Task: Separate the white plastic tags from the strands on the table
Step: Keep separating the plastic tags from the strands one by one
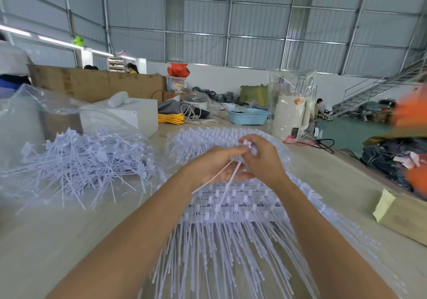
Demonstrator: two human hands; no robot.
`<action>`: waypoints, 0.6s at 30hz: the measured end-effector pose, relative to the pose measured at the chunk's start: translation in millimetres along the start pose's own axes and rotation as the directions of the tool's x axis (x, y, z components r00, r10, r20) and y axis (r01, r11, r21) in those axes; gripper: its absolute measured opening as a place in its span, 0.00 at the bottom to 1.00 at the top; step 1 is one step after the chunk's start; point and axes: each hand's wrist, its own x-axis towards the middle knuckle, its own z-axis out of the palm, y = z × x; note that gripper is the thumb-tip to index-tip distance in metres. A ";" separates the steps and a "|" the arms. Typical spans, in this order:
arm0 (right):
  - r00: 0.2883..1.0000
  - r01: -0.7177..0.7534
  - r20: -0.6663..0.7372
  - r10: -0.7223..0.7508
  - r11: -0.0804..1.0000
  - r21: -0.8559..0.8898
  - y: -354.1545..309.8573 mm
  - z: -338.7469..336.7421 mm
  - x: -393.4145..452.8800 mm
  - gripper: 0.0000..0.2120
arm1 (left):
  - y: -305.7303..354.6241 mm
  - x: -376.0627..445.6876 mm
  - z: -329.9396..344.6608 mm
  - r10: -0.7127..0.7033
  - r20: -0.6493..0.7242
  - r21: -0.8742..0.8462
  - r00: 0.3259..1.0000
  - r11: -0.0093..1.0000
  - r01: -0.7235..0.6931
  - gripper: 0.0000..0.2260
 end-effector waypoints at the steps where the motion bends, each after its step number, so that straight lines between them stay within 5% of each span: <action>1: 0.997 -0.020 -0.076 0.019 1.000 -0.002 2.1 -1.1 1.9 0.06 | -3.4 -0.4 0.5 0.012 -0.017 0.101 1.000 0.995 -0.010 0.08; 5: 0.990 -0.053 -0.135 0.050 0.998 -0.018 10.5 -1.4 2.0 0.06 | -11.1 -0.3 2.4 0.182 -0.136 0.405 0.974 0.907 -0.113 0.10; 8: 0.993 -0.051 -0.106 0.053 0.998 0.022 13.3 3.0 -1.9 0.05 | -7.3 -5.6 -2.7 0.162 -0.147 0.553 0.976 0.831 -0.055 0.13; 11: 0.996 -0.064 0.059 0.060 0.996 0.069 15.2 10.0 -6.5 0.13 | 7.6 -18.1 -26.7 0.172 -0.190 0.741 0.967 0.671 0.026 0.12; 14: 0.976 -0.121 0.194 0.098 0.986 0.110 21.8 13.7 -14.5 0.19 | 33.6 -41.8 -76.6 0.229 -0.342 0.851 0.911 0.486 0.197 0.09; 18: 0.968 -0.154 0.203 0.148 0.988 0.013 34.8 13.6 -18.4 0.20 | 45.9 -82.5 -148.3 0.056 -0.556 0.811 0.830 0.255 0.526 0.13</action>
